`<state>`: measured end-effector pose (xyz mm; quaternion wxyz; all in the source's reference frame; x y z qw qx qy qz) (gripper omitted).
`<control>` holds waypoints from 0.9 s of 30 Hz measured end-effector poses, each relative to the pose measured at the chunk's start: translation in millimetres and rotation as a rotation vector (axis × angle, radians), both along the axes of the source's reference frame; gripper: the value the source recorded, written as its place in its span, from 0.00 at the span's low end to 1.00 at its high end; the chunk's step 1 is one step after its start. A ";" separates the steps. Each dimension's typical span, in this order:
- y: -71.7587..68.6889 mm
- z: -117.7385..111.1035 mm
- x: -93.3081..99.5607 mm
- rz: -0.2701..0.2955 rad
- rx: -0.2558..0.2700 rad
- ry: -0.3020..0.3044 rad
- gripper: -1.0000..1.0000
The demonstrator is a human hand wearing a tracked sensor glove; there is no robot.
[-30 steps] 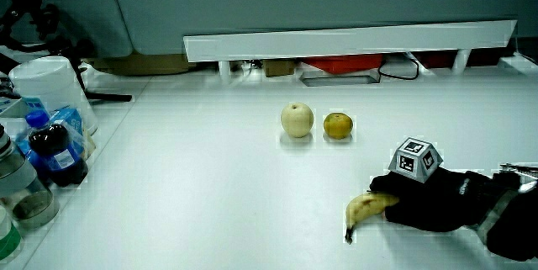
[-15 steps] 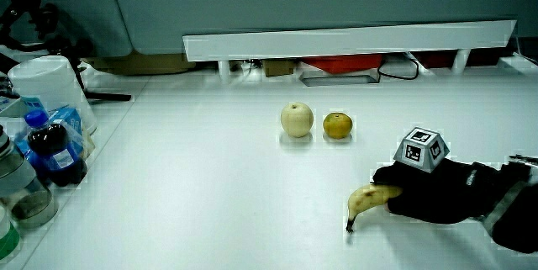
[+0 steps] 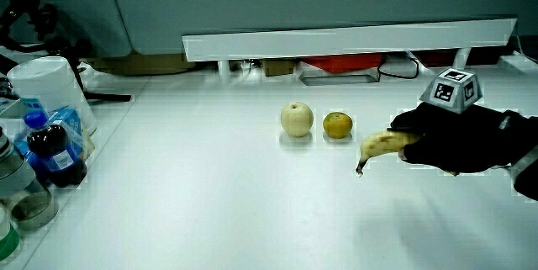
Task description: Pick banana
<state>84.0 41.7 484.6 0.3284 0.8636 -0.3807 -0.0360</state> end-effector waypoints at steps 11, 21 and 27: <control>-3.3 -2.6 0.4 0.006 0.008 -0.024 1.00; -11.5 -14.0 5.6 0.026 0.018 -0.038 1.00; -30.3 -31.0 13.9 0.058 0.018 -0.077 1.00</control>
